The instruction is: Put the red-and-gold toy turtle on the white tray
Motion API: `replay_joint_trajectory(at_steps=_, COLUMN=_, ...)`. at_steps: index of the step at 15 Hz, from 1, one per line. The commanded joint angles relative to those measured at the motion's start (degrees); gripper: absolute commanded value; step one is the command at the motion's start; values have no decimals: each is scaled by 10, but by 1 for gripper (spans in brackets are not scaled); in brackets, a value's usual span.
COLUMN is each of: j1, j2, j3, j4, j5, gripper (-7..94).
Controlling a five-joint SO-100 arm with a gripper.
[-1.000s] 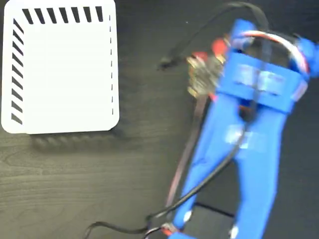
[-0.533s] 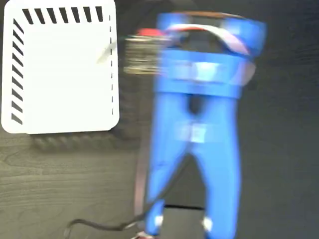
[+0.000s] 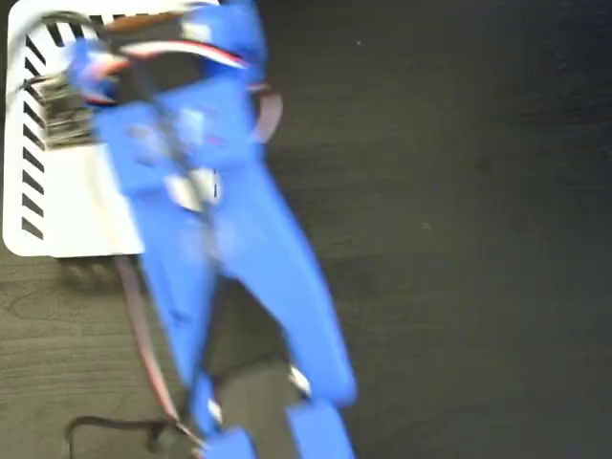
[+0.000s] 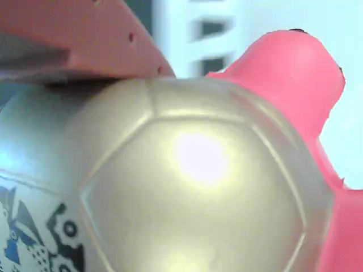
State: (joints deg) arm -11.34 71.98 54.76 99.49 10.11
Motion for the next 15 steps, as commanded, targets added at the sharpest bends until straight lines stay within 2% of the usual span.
replay_joint_trajectory(at_steps=1, j1=-30, j2=-24, j3=-58, j4=3, j5=36, gripper=0)
replay_joint_trajectory(at_steps=7, j1=-66, j2=-105, j3=-71, j4=-20, j5=90, gripper=0)
replay_joint_trajectory(at_steps=11, j1=-66, j2=-145, j3=-90, j4=-50, j5=93, gripper=0)
replay_joint_trajectory(at_steps=13, j1=-62, j2=-164, j3=-110, j4=-50, j5=92, gripper=5)
replay_joint_trajectory(at_steps=15, j1=-58, j2=-179, j3=-131, j4=-50, j5=92, gripper=5)
